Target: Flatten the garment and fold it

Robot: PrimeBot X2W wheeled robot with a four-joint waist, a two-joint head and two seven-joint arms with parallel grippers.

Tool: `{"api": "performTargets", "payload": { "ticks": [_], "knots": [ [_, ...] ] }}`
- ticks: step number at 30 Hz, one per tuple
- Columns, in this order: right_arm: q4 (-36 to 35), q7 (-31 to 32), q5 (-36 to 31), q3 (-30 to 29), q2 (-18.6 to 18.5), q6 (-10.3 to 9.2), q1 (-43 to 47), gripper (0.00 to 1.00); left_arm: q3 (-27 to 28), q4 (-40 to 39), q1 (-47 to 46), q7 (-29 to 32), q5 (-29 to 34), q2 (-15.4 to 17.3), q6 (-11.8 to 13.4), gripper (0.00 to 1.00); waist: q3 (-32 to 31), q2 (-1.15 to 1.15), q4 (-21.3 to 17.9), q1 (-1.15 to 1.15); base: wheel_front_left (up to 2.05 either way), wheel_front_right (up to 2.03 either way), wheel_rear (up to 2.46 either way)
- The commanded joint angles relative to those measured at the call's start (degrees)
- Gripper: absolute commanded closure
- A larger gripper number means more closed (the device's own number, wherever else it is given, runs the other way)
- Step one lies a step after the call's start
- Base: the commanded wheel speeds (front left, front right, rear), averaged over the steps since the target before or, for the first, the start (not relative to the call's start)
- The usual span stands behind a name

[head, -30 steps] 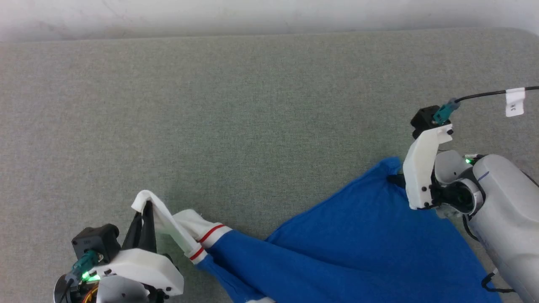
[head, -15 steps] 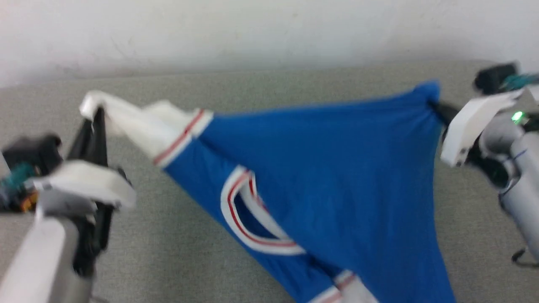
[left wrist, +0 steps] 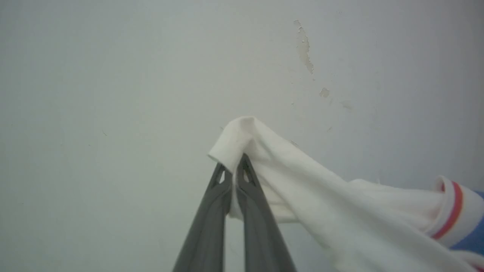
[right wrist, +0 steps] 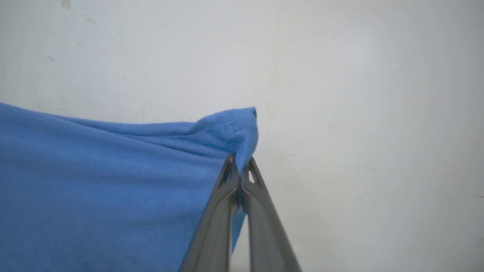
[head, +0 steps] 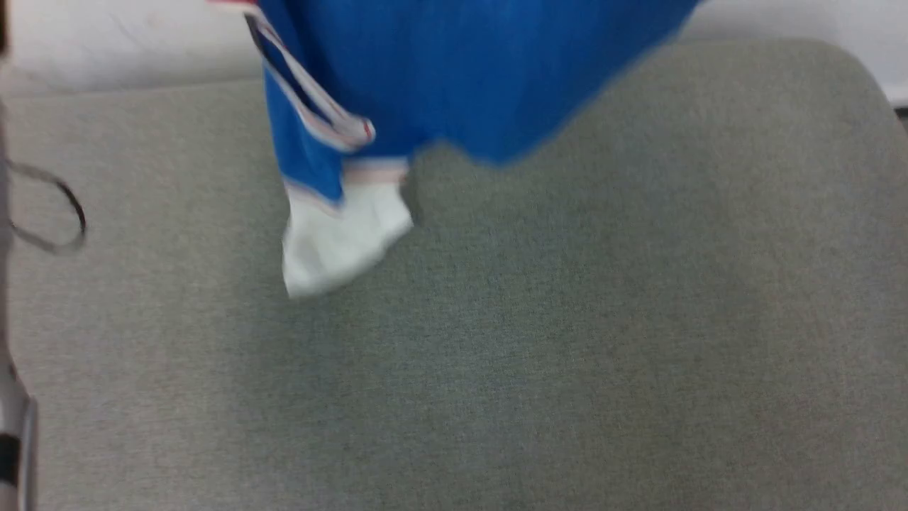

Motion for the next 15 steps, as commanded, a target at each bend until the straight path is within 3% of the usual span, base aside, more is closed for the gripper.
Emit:
{"api": "performTargets", "payload": {
  "ticks": [1, 8, 15],
  "knots": [
    [1.24, -0.72, -0.62, -1.05, -1.44, -0.6, -0.78, 1.0, 0.8, 1.49, -2.1, -0.58, 0.71, 1.37, 0.11, 1.0, 6.94, 0.0, -2.81, -0.01, 0.0, 0.0, 0.0],
    [2.13, -4.27, 0.45, -3.13, -1.22, -0.6, -9.3, 1.0, -0.53, 8.42, -17.27, -2.02, 3.05, 1.69, -0.74, 1.0, 15.18, 0.0, -3.23, -0.01, 0.0, 0.0, 0.0],
    [4.14, -6.2, 2.21, -0.48, -0.11, -0.6, -11.22, 1.0, -0.79, 14.11, -20.23, -4.34, 2.53, 0.52, -1.11, 1.0, 19.12, 0.0, -3.07, -0.01, 0.0, 0.0, 0.0]
  ]
}}
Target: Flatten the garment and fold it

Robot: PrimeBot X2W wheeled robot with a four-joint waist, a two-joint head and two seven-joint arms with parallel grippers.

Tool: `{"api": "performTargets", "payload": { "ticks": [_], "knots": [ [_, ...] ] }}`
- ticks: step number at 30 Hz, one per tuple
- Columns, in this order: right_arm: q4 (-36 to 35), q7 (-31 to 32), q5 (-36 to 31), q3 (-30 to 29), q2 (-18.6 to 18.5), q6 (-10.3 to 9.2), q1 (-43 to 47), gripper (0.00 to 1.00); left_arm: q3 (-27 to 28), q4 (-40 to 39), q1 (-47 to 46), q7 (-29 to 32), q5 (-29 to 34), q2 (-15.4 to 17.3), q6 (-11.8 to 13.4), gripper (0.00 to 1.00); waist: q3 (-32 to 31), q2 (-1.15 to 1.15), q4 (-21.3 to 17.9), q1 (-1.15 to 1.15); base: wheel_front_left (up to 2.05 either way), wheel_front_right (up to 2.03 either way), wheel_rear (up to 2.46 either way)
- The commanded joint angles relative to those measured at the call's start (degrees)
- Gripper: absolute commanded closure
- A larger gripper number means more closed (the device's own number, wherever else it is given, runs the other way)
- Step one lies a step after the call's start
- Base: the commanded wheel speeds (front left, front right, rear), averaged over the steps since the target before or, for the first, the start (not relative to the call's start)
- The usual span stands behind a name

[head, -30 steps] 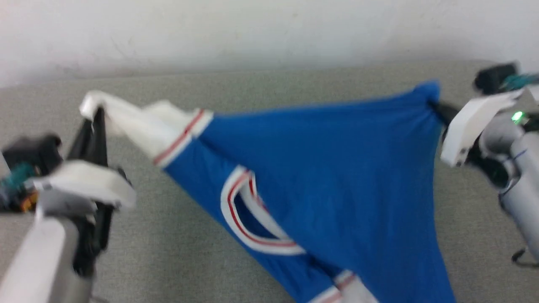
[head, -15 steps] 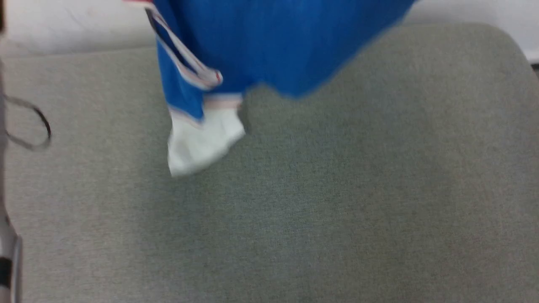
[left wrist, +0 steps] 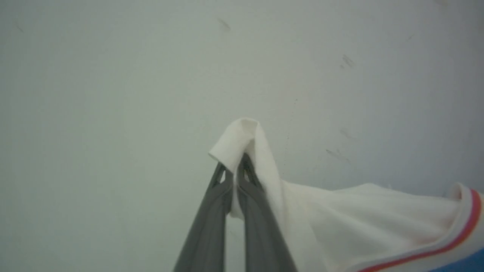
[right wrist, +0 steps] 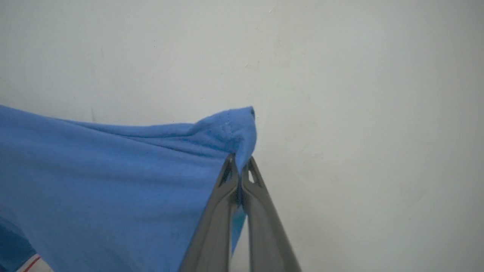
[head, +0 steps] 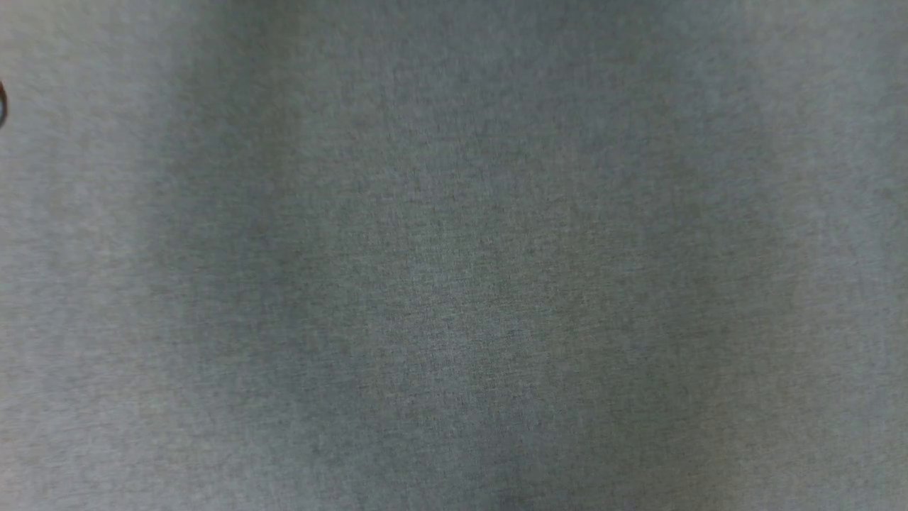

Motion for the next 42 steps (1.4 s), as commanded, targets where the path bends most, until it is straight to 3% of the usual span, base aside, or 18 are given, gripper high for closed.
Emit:
{"api": "performTargets", "payload": {
  "ticks": [1, 7, 12, 19, 23, 27, 33, 34, 42],
  "knots": [
    [1.13, -0.47, 0.57, -0.09, -1.08, -0.61, 0.05, 1.0, 0.88, 0.95, -0.23, -0.73, -0.3, 0.88, 0.16, 1.0, 3.43, 0.0, -0.64, -0.02, 0.0, 0.0, 0.0],
    [3.68, -0.25, 2.77, 4.72, -0.72, -0.61, 3.1, 1.0, 0.66, 5.46, 3.22, -2.85, -1.94, -0.65, -1.13, 1.0, 2.2, 0.0, 0.0, -0.02, 0.0, 0.0, 0.0],
    [3.5, -1.01, 5.26, 9.48, -0.92, -0.61, 9.49, 1.0, 1.59, 8.23, 11.45, -5.14, -4.34, -1.55, -1.77, 1.0, -2.79, 0.0, 0.57, -0.02, 0.0, 0.0, 0.0],
    [-1.28, -1.33, 10.46, 15.7, -3.13, -0.61, 24.93, 1.0, 4.64, 6.13, 31.81, -7.18, -9.71, -3.47, -2.01, 1.0, -14.39, 0.0, 2.26, -0.02, 0.0, 0.0, 0.0],
    [-6.06, 0.51, 13.01, 18.49, -6.42, -0.61, 35.01, 1.0, 5.24, 0.86, 45.84, -6.41, -11.51, -3.76, -1.34, 1.0, -20.04, 0.0, 2.84, -0.02, 0.0, 0.0, 0.0],
    [-10.53, 1.49, 14.45, 18.77, -8.84, -0.61, 43.64, 1.0, 5.21, -8.63, 60.91, -3.32, -12.1, -3.17, 1.5, 1.0, -23.91, 0.0, 2.7, -0.02, 0.0, 0.0, 0.0],
    [-16.91, 3.05, 13.6, 16.4, -11.47, -0.61, 55.36, 1.0, 6.69, -27.01, 81.86, 4.24, -12.93, -0.57, 8.15, 1.0, -27.26, 0.0, 2.43, -0.02, 0.0, 0.0, 0.0],
    [-16.91, 3.05, 13.6, 16.4, -11.47, -0.61, 55.36, 1.0, 6.69, -27.01, 81.86, 4.24, -12.93, -0.57, 8.15, 1.0, -27.26, 0.0, 2.43, -0.02, 0.0, 0.0, 0.0],
    [-25.66, 5.77, 9.52, 9.43, -10.44, -0.61, 69.23, 1.0, 10.03, -44.53, 102.0, 11.39, -15.36, -0.74, 16.61, 1.0, -29.5, 0.0, 1.97, -0.02, 0.0, 0.0, 0.0]
  ]
}}
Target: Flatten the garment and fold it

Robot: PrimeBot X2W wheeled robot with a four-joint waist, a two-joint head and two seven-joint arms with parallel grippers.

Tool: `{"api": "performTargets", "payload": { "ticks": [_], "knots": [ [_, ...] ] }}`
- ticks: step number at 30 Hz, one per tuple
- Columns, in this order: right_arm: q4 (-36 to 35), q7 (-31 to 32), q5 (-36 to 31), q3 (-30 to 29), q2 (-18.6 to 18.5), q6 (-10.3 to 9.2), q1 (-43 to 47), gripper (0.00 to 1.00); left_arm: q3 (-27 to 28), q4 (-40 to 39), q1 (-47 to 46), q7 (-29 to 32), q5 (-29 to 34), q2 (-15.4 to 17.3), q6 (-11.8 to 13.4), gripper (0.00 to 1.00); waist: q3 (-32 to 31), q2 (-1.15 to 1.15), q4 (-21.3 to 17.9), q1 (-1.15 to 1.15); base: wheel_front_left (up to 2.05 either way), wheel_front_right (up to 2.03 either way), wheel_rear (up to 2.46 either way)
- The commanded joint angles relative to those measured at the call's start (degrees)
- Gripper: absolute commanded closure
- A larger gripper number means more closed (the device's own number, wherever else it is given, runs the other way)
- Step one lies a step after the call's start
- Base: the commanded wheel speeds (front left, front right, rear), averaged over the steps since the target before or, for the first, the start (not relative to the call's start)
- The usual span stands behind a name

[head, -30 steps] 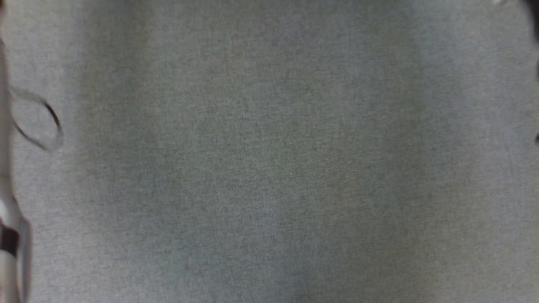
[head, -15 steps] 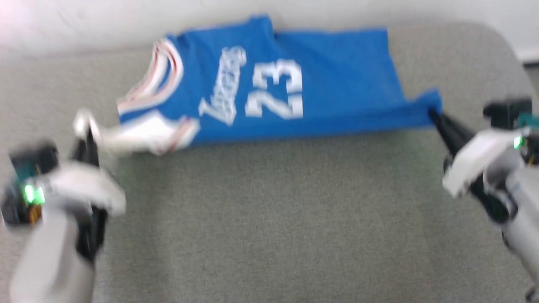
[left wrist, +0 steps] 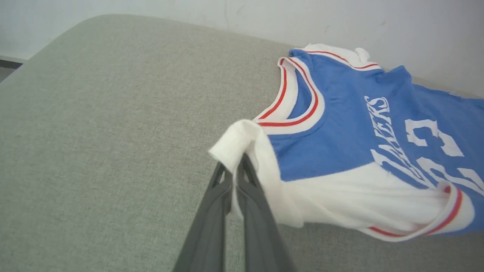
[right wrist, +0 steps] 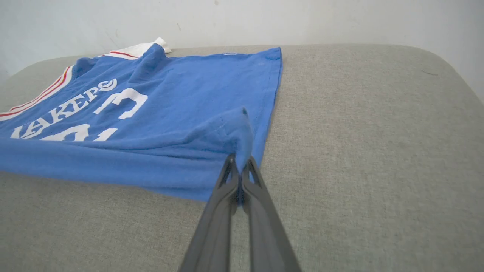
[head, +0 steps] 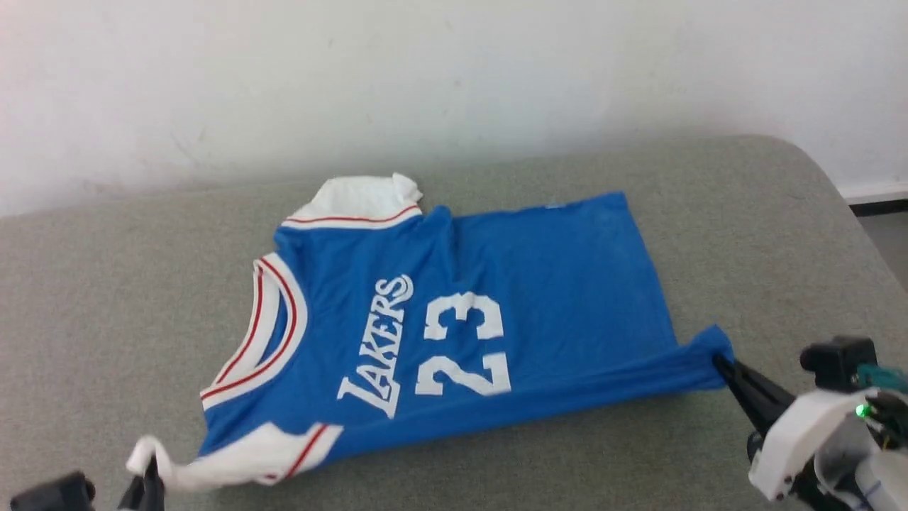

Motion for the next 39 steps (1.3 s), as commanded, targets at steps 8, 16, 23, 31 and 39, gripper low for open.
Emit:
{"api": "performTargets", "payload": {
  "ticks": [8, 16, 23, 31, 39],
  "knots": [
    [-6.95, 4.19, -4.91, -12.26, 3.99, -0.61, 13.55, 1.0, 2.75, -8.89, 9.57, 2.73, -0.11, 0.36, 5.83, 1.0, -0.9, 0.0, 1.11, 0.02, 0.0, 0.0, 0.0],
    [-10.16, 9.24, -11.45, -17.5, 9.82, -0.61, 12.9, 1.0, 0.24, -5.79, -1.39, 2.38, -0.06, 1.03, 2.36, 1.0, 1.61, 0.0, 1.0, 0.02, 0.0, 0.0, 0.0],
    [-6.92, 9.56, -14.47, -16.84, 12.43, -0.61, 6.69, 1.0, -3.61, 5.63, -14.52, 1.72, -0.26, 0.15, -2.68, 1.0, 5.25, 0.0, 0.18, 0.02, 0.0, 0.0, 0.0],
    [0.39, 6.89, -15.11, -12.14, 12.94, -0.61, 0.17, 0.79, -5.91, 18.63, -22.19, -0.93, -1.17, -3.17, -6.06, 1.0, 8.66, 0.0, -0.61, 0.02, 0.0, 0.0, 0.0],
    [6.47, -0.48, -16.89, -8.52, 13.09, -0.61, -2.31, 0.0, -5.67, 26.91, -24.69, -5.83, -3.3, -5.72, -9.81, 0.0, 8.29, 0.0, -0.33, 0.02, 0.0, 0.0, 0.0]
  ]
}}
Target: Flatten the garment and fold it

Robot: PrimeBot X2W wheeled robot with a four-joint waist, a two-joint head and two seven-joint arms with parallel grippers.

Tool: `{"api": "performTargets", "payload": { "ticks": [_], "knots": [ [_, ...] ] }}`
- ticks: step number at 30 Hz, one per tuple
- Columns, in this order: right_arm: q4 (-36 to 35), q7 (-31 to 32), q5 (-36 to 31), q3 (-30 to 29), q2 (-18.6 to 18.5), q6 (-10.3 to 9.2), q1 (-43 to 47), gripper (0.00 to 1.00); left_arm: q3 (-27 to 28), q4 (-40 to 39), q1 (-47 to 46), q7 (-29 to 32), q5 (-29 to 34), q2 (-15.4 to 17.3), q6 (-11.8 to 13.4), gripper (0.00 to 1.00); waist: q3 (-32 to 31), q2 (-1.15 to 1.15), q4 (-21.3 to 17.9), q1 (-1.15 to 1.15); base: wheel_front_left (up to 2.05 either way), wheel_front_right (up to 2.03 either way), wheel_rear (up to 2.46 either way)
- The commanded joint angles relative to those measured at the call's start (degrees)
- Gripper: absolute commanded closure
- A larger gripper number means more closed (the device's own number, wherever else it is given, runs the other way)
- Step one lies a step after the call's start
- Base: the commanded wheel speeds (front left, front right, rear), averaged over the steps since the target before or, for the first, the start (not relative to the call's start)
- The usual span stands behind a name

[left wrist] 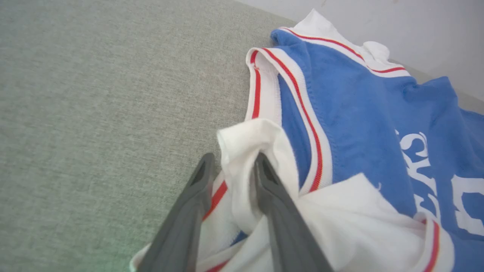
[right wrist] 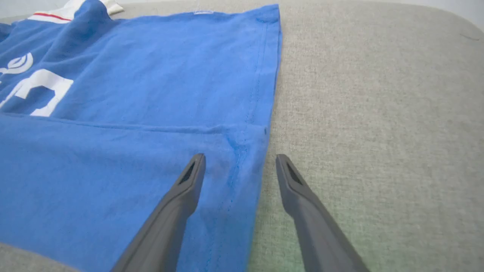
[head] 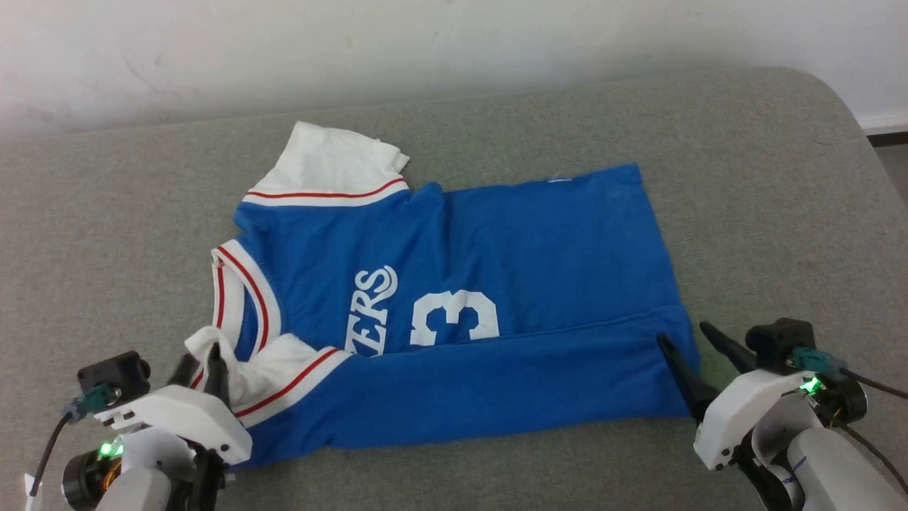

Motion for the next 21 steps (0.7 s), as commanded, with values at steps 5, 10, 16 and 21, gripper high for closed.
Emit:
{"api": "performTargets", "payload": {
  "ticks": [5, 10, 16, 21],
  "knots": [
    [-1.96, -8.54, -0.44, -0.95, 0.35, -0.11, 0.98, 0.0, 1.73, -0.59, 1.22, -1.35, -1.4, 1.09, -0.95, 0.0, -3.05, 0.0, -0.18, -0.01, 0.0, 0.0, 0.0],
    [-8.44, -11.13, -3.77, -4.58, 0.68, -0.11, 3.7, 0.0, 3.57, -6.56, 5.45, 2.6, -2.72, 4.55, 0.34, 0.0, -5.63, 0.0, -1.22, -0.01, 0.0, 0.0, 0.0],
    [-18.1, -11.6, -8.44, -9.48, 3.08, -0.11, 9.77, 0.0, 4.42, -15.6, 11.54, 14.21, -5.34, 10.21, 2.51, 0.0, -6.92, 0.0, -2.45, -0.01, 0.0, 0.0, 0.0],
    [-24.52, -10.82, -10.67, -11.56, 5.13, -0.11, 14.22, 0.0, 3.66, -21.0, 15.94, 25.88, -8.49, 15.25, 2.91, 0.0, -6.56, 0.0, -3.77, -0.01, 0.0, 0.0, 0.0]
  ]
}}
